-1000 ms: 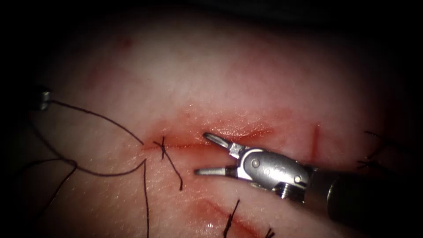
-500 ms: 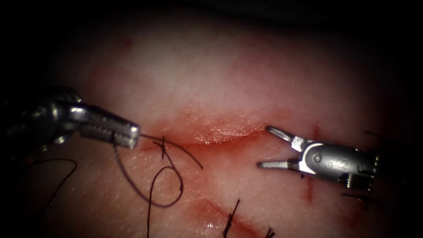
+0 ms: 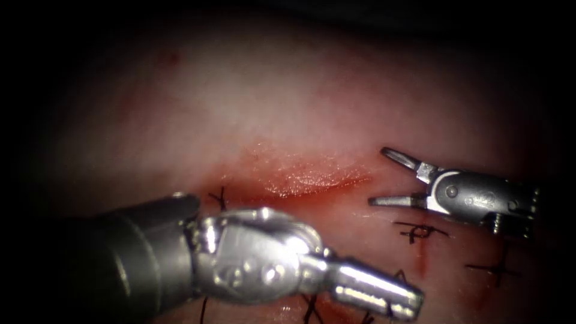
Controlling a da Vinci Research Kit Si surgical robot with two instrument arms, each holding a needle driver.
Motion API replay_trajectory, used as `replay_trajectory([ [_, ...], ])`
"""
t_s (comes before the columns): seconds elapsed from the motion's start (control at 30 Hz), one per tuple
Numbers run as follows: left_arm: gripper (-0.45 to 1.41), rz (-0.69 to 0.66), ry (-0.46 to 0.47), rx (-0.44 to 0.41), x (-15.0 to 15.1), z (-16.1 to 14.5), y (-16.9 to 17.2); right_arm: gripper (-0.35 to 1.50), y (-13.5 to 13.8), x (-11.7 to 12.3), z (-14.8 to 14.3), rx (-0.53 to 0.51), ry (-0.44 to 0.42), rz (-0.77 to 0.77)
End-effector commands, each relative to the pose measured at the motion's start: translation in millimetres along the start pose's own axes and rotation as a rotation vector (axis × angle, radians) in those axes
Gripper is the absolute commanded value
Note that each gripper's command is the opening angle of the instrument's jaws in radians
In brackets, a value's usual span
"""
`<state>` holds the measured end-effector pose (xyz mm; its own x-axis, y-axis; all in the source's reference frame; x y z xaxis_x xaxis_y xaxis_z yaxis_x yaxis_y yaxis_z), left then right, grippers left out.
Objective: Wound Closure
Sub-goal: From the left gripper, set down the cut suture.
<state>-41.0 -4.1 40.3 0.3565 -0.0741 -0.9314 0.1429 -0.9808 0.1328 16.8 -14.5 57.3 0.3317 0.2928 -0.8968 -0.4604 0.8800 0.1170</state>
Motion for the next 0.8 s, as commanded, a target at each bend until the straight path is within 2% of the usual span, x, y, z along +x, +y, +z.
replay_trajectory([
  [0.03,-0.45,-0.004,0.006,-0.009,-1.0,1.0,-0.1,1.08,-0.1,-0.3,1.1,0.001,0.003,-0.010],
  [0.13,-0.45,-0.060,0.039,-0.042,-2.6,3.1,1.1,0.94,0.1,-0.3,1.1,0.005,-0.006,-0.039],
  [0.27,-0.45,-0.086,0.054,-0.074,-5.4,4.4,3.5,0.91,0.8,-0.1,1.0,0.014,0.006,-0.068],
  [0.3,-0.45,-0.090,0.056,-0.081,-5.8,4.4,3.8,0.83,0.9,0.0,0.9,0.009,0.012,-0.078],
  [0.33,-0.45,-0.116,0.073,-0.094,-6.8,4.1,4.7,0.34,1.0,0.0,0.7,0.015,0.027,-0.076],
  [0.37,-0.45,-0.121,0.075,-0.097,-7.2,3.9,5.1,-0.01,1.1,0.1,0.6,0.019,0.030,-0.076],
  [0.47,-0.45,-0.137,0.075,-0.115,-8.6,3.1,7.2,-0.11,0.9,0.2,0.6,0.020,0.030,-0.076],
  [0.53,-0.28,-0.221,0.042,-0.141,-9.9,2.8,8.2,-0.13,0.8,0.2,0.6,0.019,0.031,-0.077],
  [0.57,-0.28,-0.258,0.030,-0.156,-10.5,2.7,8.6,-0.15,0.6,0.2,0.7,0.019,0.031,-0.077],
  [0.63,0.19,-0.326,-0.002,-0.187,-11.6,2.6,9.5,-0.18,0.5,0.2,0.7,0.016,0.034,-0.078],
  [0.67,0.49,-0.375,-0.049,-0.195,-12.6,2.7,10.6,-0.20,0.3,0.2,0.8,0.019,0.029,-0.080],
  [0.7,0.62,-0.403,-0.082,-0.193,-12.9,2.8,11.1,-0.18,0.2,0.2,0.8,0.021,0.027,-0.075],
  [0.73,0.79,-0.466,-0.155,-0.195,-13.3,2.9,12.1,-0.10,0.0,0.1,0.9,0.028,0.019,-0.060],
  [0.77,0.84,-0.483,-0.182,-0.195,-13.3,2.9,12.4,-0.01,-0.1,0.1,1.0,0.031,0.014,-0.050],
  [0.8,0.94,-0.495,-0.206,-0.198,-13.2,2.9,12.6,0.22,-0.3,0.1,1.1,0.035,0.007,-0.034],
])
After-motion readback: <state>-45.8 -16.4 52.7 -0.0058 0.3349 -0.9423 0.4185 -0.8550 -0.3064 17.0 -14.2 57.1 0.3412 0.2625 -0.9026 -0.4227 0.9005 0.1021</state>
